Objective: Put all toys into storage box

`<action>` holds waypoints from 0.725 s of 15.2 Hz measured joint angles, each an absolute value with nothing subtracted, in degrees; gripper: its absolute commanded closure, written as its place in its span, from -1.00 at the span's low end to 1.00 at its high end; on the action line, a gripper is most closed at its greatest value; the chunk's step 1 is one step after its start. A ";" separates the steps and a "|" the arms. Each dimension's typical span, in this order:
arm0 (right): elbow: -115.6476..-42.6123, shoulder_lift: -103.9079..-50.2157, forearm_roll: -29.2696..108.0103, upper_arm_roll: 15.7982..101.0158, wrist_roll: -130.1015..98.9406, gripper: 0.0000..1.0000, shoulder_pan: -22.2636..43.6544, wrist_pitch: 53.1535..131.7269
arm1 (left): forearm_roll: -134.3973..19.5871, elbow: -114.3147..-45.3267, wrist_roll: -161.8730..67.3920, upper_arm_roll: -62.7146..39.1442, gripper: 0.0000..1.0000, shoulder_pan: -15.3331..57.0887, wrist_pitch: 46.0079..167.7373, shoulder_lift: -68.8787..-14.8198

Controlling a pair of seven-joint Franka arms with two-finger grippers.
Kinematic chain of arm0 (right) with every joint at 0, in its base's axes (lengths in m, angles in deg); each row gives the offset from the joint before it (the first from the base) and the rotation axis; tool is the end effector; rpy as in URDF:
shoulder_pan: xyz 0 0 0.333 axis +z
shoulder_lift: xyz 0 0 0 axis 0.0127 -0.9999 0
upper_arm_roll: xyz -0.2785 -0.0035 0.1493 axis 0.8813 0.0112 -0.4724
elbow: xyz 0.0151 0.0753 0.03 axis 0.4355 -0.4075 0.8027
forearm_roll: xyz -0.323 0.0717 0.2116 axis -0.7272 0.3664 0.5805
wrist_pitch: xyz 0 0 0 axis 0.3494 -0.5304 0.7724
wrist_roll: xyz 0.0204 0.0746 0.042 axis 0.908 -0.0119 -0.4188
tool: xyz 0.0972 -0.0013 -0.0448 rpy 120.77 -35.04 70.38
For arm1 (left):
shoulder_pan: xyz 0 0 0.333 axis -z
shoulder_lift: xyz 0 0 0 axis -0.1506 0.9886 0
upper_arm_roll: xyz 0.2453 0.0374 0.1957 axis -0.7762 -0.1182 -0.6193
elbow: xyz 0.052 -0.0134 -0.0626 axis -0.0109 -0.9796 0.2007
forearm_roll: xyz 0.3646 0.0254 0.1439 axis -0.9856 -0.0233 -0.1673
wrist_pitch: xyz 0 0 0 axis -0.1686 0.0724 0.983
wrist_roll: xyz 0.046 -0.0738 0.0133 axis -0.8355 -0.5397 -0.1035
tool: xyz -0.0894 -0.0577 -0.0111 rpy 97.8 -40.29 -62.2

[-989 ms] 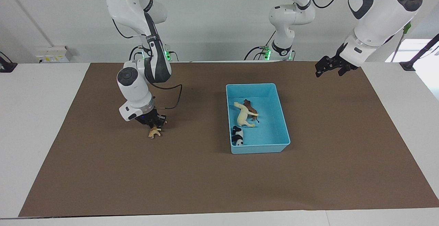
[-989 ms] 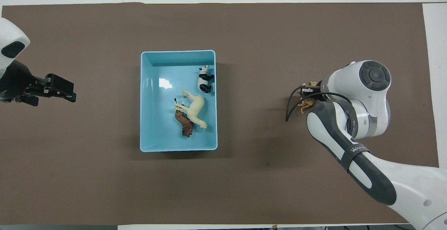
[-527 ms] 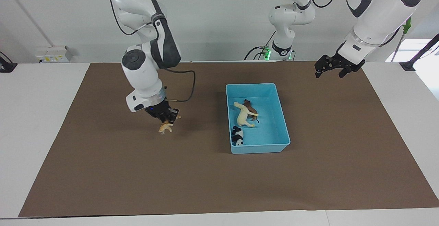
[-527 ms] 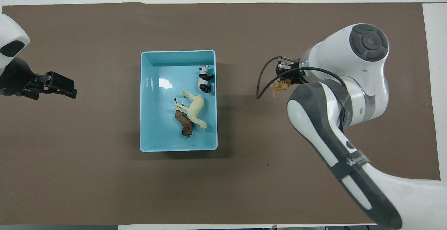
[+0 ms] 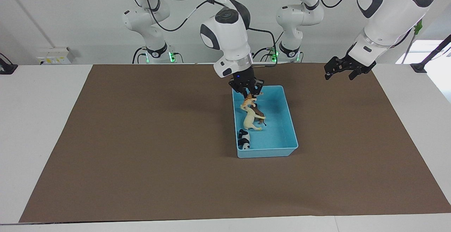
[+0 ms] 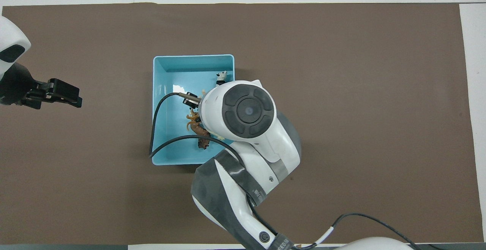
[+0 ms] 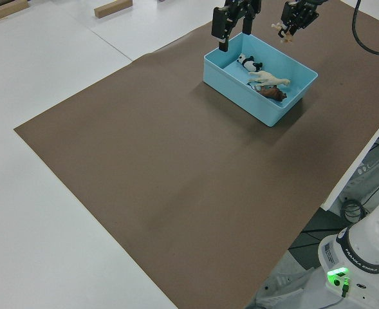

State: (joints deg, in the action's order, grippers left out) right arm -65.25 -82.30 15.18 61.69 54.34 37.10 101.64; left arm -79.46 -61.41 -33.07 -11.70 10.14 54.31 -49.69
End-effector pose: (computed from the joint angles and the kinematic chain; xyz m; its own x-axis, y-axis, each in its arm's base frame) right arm 0.5174 0.4585 0.4685 0.9151 -0.4029 0.0175 -0.3788 -0.8738 -0.3049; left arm 0.5531 -0.0501 0.5925 0.9903 -0.0615 -0.1247 -0.0551 -0.9970 0.0545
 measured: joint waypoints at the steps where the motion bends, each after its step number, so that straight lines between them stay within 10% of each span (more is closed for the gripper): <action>1: -63.76 -83.46 13.00 61.75 54.42 -1.00 37.83 98.95 | -79.46 -61.41 -33.06 -11.70 -1.00 10.14 54.31 -49.69; 11: -56.27 -75.91 4.92 63.37 24.74 -1.00 21.14 69.04 | -79.47 -61.41 -33.05 -11.70 -1.00 10.14 54.31 -49.71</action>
